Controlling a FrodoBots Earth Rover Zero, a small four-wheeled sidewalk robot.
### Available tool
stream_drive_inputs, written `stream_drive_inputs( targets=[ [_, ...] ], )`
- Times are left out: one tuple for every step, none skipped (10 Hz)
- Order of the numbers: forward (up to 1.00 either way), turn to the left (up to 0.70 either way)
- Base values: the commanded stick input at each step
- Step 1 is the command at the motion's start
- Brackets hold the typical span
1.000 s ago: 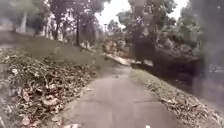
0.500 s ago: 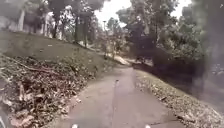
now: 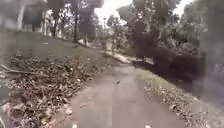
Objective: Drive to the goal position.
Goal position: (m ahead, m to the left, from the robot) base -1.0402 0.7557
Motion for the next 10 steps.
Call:
stream_drive_inputs(
  targets=[
    [0.00, 1.00],
    [0.00, 1.00],
    [0.00, 1.00],
    [0.00, 1.00],
    [0.00, 1.00],
    [0.00, 1.00],
    [0.00, 1.00],
    [0.00, 1.00],
    [0.00, 1.00],
    [0.00, 1.00]
  ],
)
